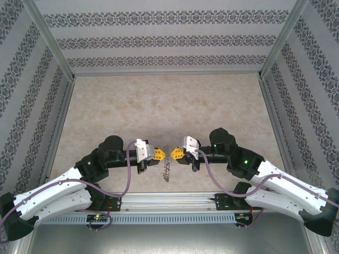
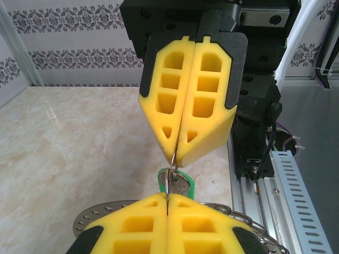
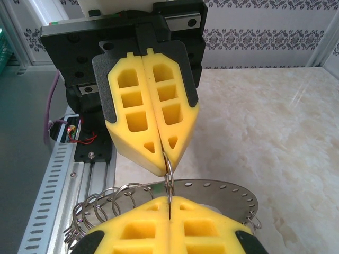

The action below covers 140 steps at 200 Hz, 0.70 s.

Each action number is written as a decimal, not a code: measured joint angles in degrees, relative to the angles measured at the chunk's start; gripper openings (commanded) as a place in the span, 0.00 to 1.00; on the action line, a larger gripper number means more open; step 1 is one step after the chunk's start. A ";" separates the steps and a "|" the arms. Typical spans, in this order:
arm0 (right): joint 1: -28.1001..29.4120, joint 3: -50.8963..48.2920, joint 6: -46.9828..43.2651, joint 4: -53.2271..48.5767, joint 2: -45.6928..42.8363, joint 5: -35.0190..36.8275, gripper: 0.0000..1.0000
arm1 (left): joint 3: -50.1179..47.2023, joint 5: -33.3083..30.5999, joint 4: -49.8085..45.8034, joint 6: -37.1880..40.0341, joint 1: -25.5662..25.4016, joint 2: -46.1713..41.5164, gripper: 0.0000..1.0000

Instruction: Put the keys on the keyring

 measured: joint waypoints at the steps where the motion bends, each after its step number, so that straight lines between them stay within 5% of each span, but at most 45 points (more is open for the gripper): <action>1: 0.00 0.04 0.00 0.00 0.02 0.00 0.00 | 0.00 0.00 0.00 0.00 0.00 0.00 0.00; 140: 0.00 1.81 -0.04 -0.04 2.21 -0.87 0.00 | 0.00 -0.46 0.00 0.02 0.00 0.33 0.00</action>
